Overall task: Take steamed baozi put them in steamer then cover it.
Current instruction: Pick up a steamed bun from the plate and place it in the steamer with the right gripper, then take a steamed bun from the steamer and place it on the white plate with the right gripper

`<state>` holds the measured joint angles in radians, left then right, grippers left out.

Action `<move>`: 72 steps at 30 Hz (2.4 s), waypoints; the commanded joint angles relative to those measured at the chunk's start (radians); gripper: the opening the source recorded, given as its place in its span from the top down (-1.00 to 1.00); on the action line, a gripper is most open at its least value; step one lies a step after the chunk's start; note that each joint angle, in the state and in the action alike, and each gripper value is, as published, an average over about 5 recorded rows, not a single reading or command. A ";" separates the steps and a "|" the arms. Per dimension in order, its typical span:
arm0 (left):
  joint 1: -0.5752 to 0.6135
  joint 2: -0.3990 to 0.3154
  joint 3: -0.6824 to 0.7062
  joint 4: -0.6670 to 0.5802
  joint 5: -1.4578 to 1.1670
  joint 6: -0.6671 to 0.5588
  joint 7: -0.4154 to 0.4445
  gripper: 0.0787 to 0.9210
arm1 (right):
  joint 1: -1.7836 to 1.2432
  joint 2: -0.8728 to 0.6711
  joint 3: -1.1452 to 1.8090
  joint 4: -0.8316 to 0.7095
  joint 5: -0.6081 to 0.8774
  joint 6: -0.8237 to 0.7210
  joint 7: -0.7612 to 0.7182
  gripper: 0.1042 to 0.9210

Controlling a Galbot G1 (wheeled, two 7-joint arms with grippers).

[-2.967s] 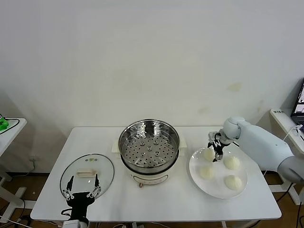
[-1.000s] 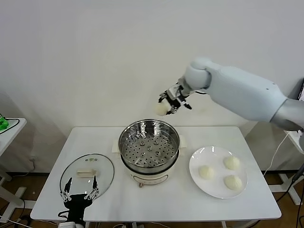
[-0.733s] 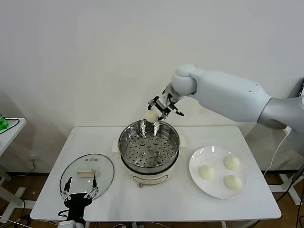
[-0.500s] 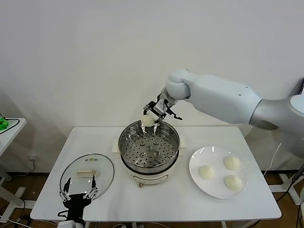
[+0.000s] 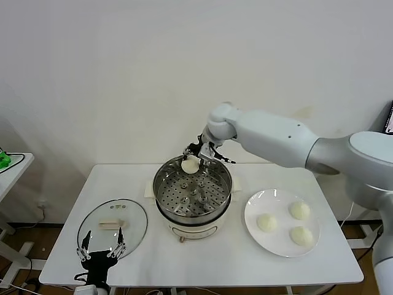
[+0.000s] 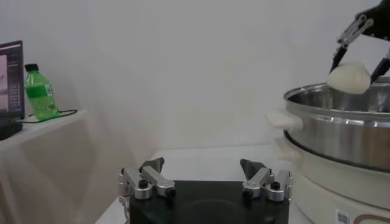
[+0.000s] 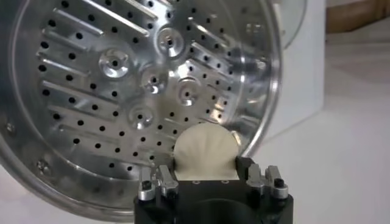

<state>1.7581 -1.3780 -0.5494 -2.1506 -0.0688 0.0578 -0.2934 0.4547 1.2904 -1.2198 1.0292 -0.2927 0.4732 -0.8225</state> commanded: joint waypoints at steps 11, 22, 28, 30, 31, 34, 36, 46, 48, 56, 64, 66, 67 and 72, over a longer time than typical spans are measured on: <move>0.006 0.000 -0.002 -0.008 -0.001 -0.001 0.000 -0.77 | -0.055 0.036 0.018 -0.072 -0.106 0.076 0.019 -0.24; 0.003 -0.002 -0.002 -0.009 0.000 -0.003 0.000 -0.77 | -0.062 0.056 0.017 -0.082 -0.098 0.076 0.020 -0.24; 0.002 -0.002 -0.001 -0.009 -0.001 -0.003 0.000 -0.77 | -0.068 0.068 0.032 -0.106 -0.126 0.084 0.029 -0.26; 0.002 -0.003 0.000 -0.010 0.000 -0.003 0.000 -0.77 | -0.069 0.071 0.038 -0.111 -0.130 0.087 0.032 -0.28; 0.002 -0.003 0.000 -0.011 0.000 -0.003 0.000 -0.77 | -0.069 0.072 0.041 -0.111 -0.132 0.088 0.035 -0.30; 0.002 -0.004 0.001 -0.012 0.000 -0.002 0.000 -0.77 | -0.066 0.071 0.045 -0.107 -0.135 0.090 0.039 -0.46; 0.003 -0.004 0.001 -0.012 0.000 -0.002 -0.001 -0.77 | -0.063 0.069 0.045 -0.100 -0.135 0.090 0.040 -0.60; 0.012 -0.009 0.008 -0.023 0.010 -0.002 -0.002 -0.77 | -0.036 0.032 0.042 -0.043 -0.062 0.068 0.035 -0.76; 0.014 -0.010 0.011 -0.025 0.012 -0.001 -0.002 -0.77 | -0.009 0.012 0.042 -0.008 -0.020 0.046 0.029 -0.76; 0.028 0.009 0.021 -0.047 0.020 0.000 -0.003 -0.77 | 0.193 -0.177 -0.026 0.151 0.210 -0.156 -0.010 -0.76; 0.039 0.032 0.043 -0.073 0.038 0.003 -0.003 -0.77 | 0.311 -0.492 -0.226 0.345 0.333 -0.365 -0.112 -0.76; 0.039 0.035 0.051 -0.076 0.043 0.003 -0.003 -0.77 | 0.319 -0.581 -0.281 0.407 0.339 -0.394 -0.131 -0.76; 0.037 0.036 0.054 -0.077 0.045 0.004 -0.003 -0.77 | 0.318 -0.622 -0.299 0.434 0.346 -0.407 -0.137 -0.76; 0.022 0.034 0.069 -0.074 0.056 0.005 -0.002 -0.77 | 0.249 -0.816 -0.333 0.566 0.369 -0.460 -0.150 -0.76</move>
<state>1.7802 -1.3490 -0.4859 -2.2204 -0.0124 0.0627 -0.2957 0.6619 0.6995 -1.4371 1.4418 0.0037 0.1101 -0.9290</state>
